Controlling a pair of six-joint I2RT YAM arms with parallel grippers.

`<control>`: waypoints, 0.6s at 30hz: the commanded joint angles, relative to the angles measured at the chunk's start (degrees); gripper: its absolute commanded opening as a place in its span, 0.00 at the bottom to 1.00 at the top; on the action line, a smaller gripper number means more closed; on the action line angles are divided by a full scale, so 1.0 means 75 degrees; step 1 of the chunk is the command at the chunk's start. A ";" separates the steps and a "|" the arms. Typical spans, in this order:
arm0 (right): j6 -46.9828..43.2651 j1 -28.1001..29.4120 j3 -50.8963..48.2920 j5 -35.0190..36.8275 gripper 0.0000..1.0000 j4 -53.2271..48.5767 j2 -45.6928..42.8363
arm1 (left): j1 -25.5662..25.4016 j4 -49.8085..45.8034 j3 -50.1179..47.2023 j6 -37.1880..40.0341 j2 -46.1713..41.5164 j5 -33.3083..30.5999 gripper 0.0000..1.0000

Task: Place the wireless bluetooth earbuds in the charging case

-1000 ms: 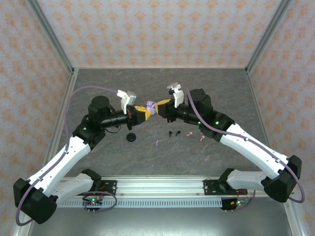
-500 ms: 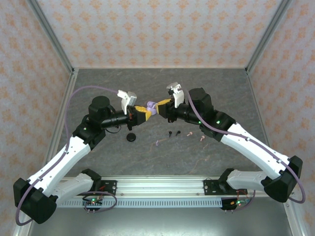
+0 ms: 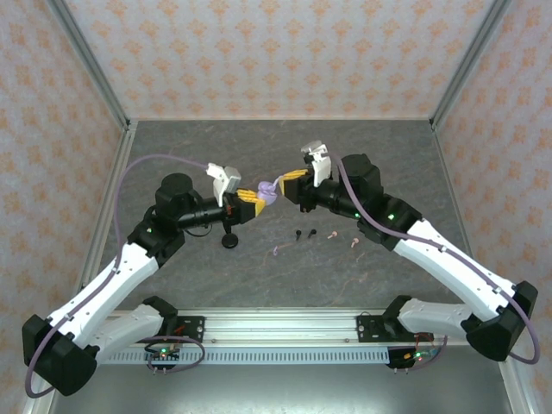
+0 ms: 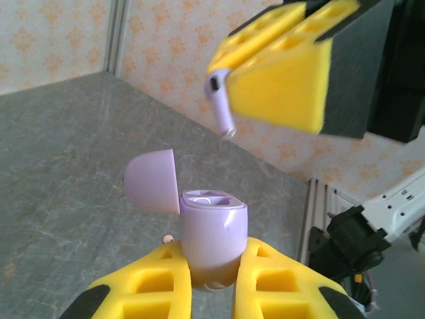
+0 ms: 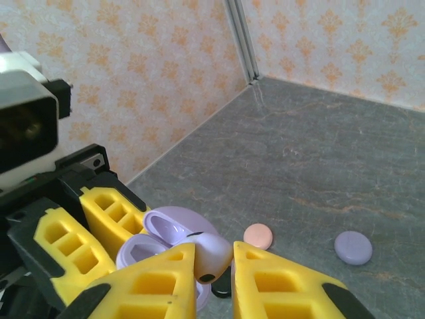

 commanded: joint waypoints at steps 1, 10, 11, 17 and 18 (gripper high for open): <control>-0.0393 -0.0021 -0.0145 0.0215 0.18 0.0280 -0.0541 | -0.0048 0.0633 -0.0215 0.0865 -0.0338 -0.0418 0.00; -0.1391 0.0438 -0.0158 0.0745 0.18 -0.0006 -0.0753 | -0.0083 0.0848 -0.0197 0.1266 -0.0287 -0.0519 0.00; -0.1445 0.0499 -0.0184 0.0784 0.18 0.0061 -0.0729 | -0.0106 0.0909 -0.0227 0.1291 -0.0320 -0.0582 0.00; -0.1514 0.0715 -0.0289 0.0876 0.18 0.0499 -0.0535 | -0.0160 0.1115 -0.0231 0.1481 -0.0429 -0.0717 0.00; -0.1511 0.0718 -0.0301 0.0879 0.18 0.0568 -0.0507 | -0.0163 0.1126 -0.0204 0.1499 -0.0429 -0.0717 0.00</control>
